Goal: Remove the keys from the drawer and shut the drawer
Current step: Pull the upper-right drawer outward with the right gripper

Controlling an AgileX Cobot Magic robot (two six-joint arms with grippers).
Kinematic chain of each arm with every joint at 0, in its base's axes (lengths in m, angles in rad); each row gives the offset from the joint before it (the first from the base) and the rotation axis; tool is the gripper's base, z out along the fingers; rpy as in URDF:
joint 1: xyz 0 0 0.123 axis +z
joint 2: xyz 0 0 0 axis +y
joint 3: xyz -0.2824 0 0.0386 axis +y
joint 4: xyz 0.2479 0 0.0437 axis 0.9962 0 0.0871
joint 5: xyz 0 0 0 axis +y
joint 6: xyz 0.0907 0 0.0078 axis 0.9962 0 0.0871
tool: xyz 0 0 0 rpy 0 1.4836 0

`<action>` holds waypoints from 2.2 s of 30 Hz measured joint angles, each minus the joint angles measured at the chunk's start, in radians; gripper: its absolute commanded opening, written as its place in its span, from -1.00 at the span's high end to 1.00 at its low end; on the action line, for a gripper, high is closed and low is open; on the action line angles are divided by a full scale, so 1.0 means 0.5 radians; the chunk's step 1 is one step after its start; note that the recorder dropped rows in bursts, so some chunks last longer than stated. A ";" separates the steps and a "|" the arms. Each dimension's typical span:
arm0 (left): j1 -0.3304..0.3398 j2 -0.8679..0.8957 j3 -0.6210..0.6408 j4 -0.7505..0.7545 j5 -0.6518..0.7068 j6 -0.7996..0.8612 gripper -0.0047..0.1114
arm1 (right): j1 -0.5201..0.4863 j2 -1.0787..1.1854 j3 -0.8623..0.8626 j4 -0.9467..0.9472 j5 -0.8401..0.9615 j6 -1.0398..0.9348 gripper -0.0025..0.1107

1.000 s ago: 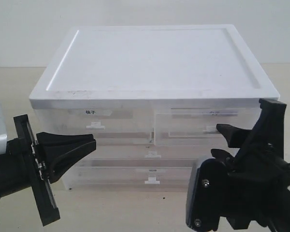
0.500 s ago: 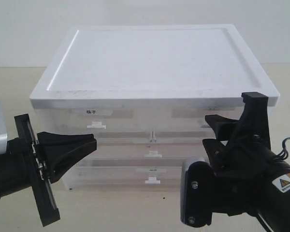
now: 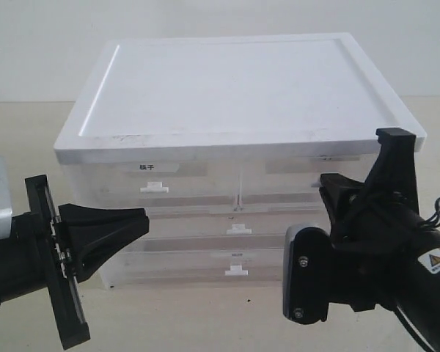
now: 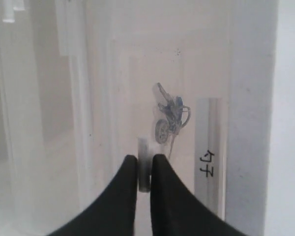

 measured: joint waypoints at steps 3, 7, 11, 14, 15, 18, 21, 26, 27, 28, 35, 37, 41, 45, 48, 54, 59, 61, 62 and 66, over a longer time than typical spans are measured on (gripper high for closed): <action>0.000 0.000 0.000 0.000 0.000 0.000 0.84 | 0.000 0.000 0.000 0.008 -0.018 -0.009 0.96; 0.000 0.000 0.000 0.000 0.000 0.000 0.84 | 0.117 -0.011 0.000 0.153 -0.080 -0.016 0.96; 0.000 0.000 0.000 0.000 0.000 0.000 0.84 | 0.268 -0.024 0.000 0.347 -0.184 -0.016 0.96; 0.000 0.000 0.000 0.000 0.000 0.000 0.84 | 0.357 -0.024 -0.004 0.455 -0.236 -0.016 0.96; 0.000 0.000 0.000 0.000 0.000 0.000 0.84 | 0.390 -0.024 -0.008 0.488 -0.246 -0.016 0.96; 0.000 0.000 0.000 0.000 0.000 0.000 0.84 | 0.563 -0.024 -0.011 0.640 -0.328 -0.016 0.96; 0.000 0.000 0.000 0.000 0.000 0.000 0.84 | 0.765 -0.024 -0.011 0.849 -0.474 -0.016 0.96; 0.000 0.000 0.000 0.000 0.000 0.000 0.84 | 0.978 -0.024 -0.011 0.999 -0.597 -0.016 0.96; 0.000 0.000 0.000 0.000 0.000 0.000 0.84 | 0.979 -0.024 -0.011 0.999 -0.601 -0.016 0.96; 0.000 0.000 0.000 0.000 0.000 0.000 0.84 | 0.982 -0.024 -0.011 1.002 -0.600 -0.016 0.96; 0.000 0.000 0.000 0.000 0.000 0.000 0.84 | 0.995 -0.024 -0.011 1.045 -0.563 -0.016 0.13; 0.000 0.000 0.000 0.000 0.000 0.000 0.84 | 0.999 -0.024 -0.011 1.051 -0.553 -0.016 0.15; 0.000 0.000 0.000 0.000 0.000 0.000 0.84 | 1.341 -0.024 -0.076 1.066 -0.550 -0.012 0.15; 0.000 0.000 0.000 0.000 0.000 0.000 0.84 | 1.594 -0.024 -0.190 1.069 -0.530 0.111 0.15; 0.000 0.000 0.000 0.000 0.000 0.000 0.84 | 1.562 -0.095 -0.315 1.069 -0.521 0.101 0.18; 0.000 0.000 0.000 0.000 0.000 0.000 0.84 | 1.119 -0.830 -0.577 1.065 -0.516 0.000 0.50; 0.000 0.000 0.000 0.000 0.000 0.000 0.84 | 0.993 -1.366 -0.828 1.057 -0.530 -0.008 0.95; 0.000 0.000 0.000 0.000 0.000 0.000 0.84 | 0.984 -1.524 -0.894 1.035 -0.498 -0.008 0.96; 0.000 0.000 0.000 0.005 0.000 0.000 0.84 | 0.980 -1.601 -0.916 1.015 -0.449 -0.008 0.96; 0.000 0.000 0.000 0.032 0.000 0.000 0.84 | 0.981 -1.885 -0.957 0.960 -0.027 -0.008 0.96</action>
